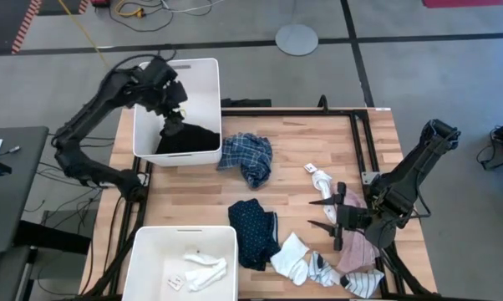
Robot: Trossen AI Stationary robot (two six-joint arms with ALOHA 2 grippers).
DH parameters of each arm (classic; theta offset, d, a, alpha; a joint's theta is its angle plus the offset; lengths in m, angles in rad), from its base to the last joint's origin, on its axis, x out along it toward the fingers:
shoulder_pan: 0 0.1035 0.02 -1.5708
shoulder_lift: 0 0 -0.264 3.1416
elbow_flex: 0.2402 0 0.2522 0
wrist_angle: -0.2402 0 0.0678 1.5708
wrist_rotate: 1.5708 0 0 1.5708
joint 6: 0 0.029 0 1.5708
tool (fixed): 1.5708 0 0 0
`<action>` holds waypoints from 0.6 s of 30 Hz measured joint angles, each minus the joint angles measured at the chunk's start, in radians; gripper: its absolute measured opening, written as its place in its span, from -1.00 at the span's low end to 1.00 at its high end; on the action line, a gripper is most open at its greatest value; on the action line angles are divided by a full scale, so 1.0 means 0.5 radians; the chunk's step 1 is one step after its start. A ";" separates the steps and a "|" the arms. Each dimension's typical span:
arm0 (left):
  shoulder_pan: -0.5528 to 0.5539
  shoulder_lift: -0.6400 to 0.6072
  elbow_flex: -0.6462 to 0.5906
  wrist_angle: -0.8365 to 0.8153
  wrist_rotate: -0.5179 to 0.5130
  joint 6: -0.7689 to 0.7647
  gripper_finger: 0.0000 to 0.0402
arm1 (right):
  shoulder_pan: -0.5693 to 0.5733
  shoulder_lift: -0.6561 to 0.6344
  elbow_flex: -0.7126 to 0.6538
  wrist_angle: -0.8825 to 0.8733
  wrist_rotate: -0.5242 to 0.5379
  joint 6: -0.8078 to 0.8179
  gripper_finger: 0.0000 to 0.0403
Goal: Sort clothes
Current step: Put the bottom white sock into the bottom white bin
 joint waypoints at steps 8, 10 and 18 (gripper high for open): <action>-0.433 -0.306 0.023 0.248 0.289 -0.156 0.03 | 0.000 0.000 0.000 0.024 -0.117 0.000 0.27; -0.586 -0.377 0.010 0.337 0.315 -0.210 0.03 | -0.001 0.000 0.000 0.042 -0.222 0.022 0.27; -1.299 -0.518 -0.146 0.815 0.322 -0.373 0.03 | -0.059 0.187 0.002 0.057 -0.638 0.263 0.27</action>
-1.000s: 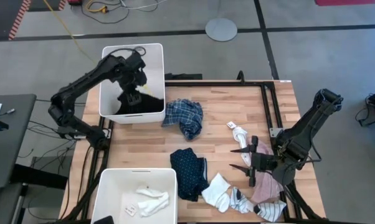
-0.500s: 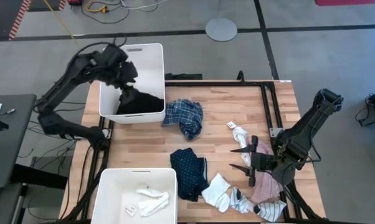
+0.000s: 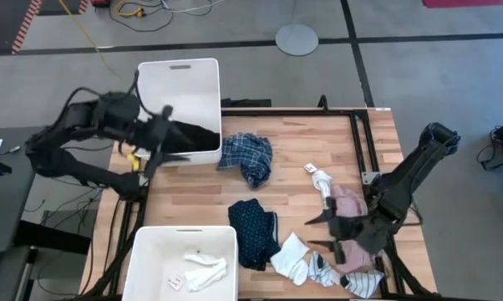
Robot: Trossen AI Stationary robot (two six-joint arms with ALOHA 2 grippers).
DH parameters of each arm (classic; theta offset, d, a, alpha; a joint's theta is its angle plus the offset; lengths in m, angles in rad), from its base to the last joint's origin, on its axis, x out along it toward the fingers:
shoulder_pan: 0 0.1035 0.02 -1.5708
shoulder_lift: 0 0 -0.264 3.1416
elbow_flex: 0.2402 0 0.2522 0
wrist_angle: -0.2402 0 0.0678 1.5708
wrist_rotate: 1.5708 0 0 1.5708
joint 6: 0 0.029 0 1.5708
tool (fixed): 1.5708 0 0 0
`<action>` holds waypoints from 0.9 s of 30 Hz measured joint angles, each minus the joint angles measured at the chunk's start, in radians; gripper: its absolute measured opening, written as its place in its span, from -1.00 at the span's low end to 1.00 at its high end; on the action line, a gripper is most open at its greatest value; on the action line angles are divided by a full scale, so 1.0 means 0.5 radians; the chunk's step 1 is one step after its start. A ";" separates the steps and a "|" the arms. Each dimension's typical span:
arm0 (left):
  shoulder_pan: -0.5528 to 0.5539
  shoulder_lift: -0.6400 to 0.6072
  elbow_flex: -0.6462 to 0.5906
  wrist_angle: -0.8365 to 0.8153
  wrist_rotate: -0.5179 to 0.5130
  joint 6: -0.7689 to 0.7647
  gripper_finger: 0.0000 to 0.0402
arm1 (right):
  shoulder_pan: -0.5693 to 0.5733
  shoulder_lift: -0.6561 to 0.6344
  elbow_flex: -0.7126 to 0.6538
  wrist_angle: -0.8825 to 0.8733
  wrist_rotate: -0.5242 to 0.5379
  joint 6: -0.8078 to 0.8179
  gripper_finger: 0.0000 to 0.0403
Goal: Sort clothes
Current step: Put the bottom white sock into the bottom white bin
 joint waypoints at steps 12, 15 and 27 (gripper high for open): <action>-0.649 0.344 -0.180 0.338 -0.164 0.028 0.03 | -0.178 0.556 0.000 0.203 -0.462 0.211 0.27; -0.728 0.486 -0.181 0.338 -0.168 0.066 0.02 | -0.219 0.672 0.000 0.216 -0.540 0.234 0.27; -0.801 0.703 -0.182 0.373 -0.178 0.131 0.02 | -0.348 1.106 0.000 0.218 -0.771 0.292 0.26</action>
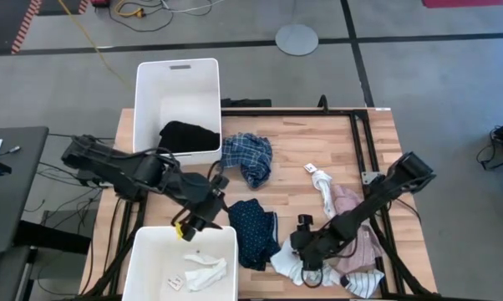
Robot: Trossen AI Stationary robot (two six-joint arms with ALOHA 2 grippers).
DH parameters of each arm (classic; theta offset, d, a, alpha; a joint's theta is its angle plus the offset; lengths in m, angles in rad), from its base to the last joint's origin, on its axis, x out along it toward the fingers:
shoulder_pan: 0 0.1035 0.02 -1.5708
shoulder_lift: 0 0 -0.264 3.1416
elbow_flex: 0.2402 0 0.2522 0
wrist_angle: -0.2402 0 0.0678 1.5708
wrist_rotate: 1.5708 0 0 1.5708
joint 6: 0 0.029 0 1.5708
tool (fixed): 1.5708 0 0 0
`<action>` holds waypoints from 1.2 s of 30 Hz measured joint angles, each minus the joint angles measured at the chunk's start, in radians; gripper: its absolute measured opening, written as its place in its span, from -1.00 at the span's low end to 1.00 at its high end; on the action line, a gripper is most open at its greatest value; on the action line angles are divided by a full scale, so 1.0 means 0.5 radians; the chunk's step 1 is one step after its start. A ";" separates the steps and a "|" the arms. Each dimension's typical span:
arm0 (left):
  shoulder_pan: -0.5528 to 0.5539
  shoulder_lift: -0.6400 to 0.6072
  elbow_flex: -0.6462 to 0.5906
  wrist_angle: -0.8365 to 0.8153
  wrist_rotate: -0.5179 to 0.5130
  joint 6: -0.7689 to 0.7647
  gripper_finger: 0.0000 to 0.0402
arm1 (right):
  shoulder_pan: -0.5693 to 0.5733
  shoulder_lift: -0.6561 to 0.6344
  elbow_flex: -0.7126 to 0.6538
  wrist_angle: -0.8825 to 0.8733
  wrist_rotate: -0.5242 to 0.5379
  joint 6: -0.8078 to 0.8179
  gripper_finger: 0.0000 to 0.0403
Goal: Sort clothes
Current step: Put the bottom white sock into the bottom white bin
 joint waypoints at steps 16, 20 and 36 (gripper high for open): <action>-0.005 -0.015 0.000 0.049 -0.021 0.009 0.02 | -0.034 0.056 0.004 -0.067 0.019 -0.068 -0.93; -0.005 -0.015 0.000 0.056 -0.021 0.032 0.02 | -0.035 -0.013 -0.002 -0.084 0.006 -0.057 -0.96; -0.005 -0.003 0.000 0.325 -0.018 0.162 0.03 | 0.007 -0.751 -0.004 -0.219 0.533 -0.356 -1.00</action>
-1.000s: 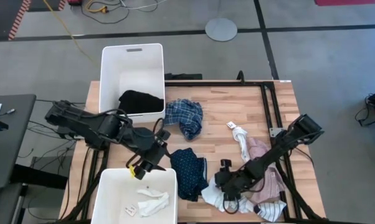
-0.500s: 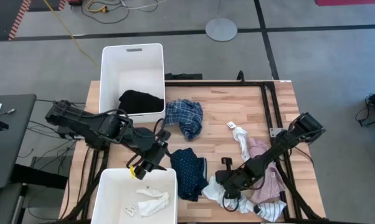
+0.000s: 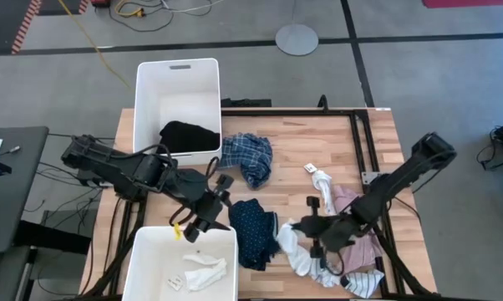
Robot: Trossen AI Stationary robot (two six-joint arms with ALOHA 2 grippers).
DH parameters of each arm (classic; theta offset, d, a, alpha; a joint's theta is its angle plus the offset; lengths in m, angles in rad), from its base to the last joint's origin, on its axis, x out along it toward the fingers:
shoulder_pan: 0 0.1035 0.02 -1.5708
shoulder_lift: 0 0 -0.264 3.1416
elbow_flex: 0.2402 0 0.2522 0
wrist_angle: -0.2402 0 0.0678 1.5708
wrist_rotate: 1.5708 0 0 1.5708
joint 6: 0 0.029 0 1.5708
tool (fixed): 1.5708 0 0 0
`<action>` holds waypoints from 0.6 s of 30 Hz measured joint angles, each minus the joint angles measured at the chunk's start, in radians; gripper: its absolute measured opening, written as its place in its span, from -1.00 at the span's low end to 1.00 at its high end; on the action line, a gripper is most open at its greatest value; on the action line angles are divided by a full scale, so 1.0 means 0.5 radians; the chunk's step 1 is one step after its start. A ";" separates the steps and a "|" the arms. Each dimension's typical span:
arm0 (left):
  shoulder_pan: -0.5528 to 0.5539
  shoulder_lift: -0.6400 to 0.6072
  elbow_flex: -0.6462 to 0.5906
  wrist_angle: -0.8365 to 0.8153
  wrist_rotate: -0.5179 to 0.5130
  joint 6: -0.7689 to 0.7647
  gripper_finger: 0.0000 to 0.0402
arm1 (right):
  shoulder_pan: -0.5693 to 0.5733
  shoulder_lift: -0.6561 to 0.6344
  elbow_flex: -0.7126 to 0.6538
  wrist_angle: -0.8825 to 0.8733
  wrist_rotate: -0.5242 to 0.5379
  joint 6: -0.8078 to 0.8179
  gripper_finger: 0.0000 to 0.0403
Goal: Sort clothes
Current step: Put the bottom white sock into the bottom white bin
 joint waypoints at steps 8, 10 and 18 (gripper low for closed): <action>0.049 0.000 0.000 0.208 0.004 0.013 0.09 | -0.005 -0.295 0.000 0.209 0.268 -0.422 -1.00; 0.072 0.020 0.002 0.257 0.004 0.006 0.14 | -0.005 -0.350 0.000 0.335 0.315 -0.584 -1.00; 0.177 0.214 0.002 0.492 0.003 -0.077 0.30 | -0.034 -0.501 0.004 0.890 0.390 -1.240 -1.00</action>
